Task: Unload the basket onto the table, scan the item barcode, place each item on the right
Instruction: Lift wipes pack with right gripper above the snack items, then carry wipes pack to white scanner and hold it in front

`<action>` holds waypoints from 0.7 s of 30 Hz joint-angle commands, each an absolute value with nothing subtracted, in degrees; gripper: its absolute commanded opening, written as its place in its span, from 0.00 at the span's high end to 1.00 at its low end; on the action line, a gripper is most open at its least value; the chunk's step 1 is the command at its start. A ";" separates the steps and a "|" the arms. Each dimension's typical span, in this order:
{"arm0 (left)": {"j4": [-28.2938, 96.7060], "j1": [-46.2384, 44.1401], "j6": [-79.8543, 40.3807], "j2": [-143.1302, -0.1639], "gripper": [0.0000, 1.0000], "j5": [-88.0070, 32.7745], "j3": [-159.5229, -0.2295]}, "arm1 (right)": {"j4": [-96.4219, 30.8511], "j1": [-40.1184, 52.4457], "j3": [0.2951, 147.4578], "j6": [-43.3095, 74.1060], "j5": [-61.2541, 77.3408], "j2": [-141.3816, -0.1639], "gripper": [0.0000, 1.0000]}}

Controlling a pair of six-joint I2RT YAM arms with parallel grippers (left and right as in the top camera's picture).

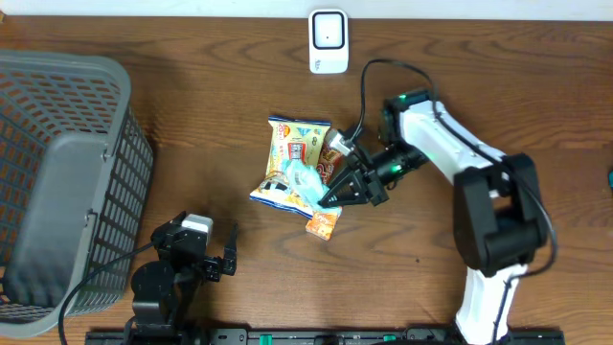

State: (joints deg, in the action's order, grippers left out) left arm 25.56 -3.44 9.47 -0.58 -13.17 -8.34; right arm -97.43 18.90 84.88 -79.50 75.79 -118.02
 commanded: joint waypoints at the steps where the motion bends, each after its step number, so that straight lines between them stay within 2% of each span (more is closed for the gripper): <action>1: 26.76 -3.57 10.28 -0.25 0.02 -12.99 -7.62 | -97.54 16.91 85.65 -64.12 75.96 -108.68 0.99; 3: 26.76 -3.57 10.28 -0.25 0.02 -12.99 -7.62 | -97.51 15.64 86.65 -58.67 75.94 -104.16 0.99; 6: 26.76 -3.57 10.28 -0.25 0.01 -12.99 -7.62 | -96.47 14.28 88.36 -57.28 73.36 -97.76 0.99; 14: 26.76 -3.57 10.28 -0.25 0.02 -12.99 -7.62 | -78.00 15.84 88.36 -56.86 55.05 -88.99 0.99; 21: 26.76 -3.57 10.28 -0.25 0.02 -12.99 -7.62 | -55.90 18.65 88.29 -31.66 34.54 -93.08 0.99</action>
State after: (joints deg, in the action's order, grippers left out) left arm 25.58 -3.44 9.47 -0.58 -13.19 -8.34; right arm -60.10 17.52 88.01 -45.82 47.46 -90.65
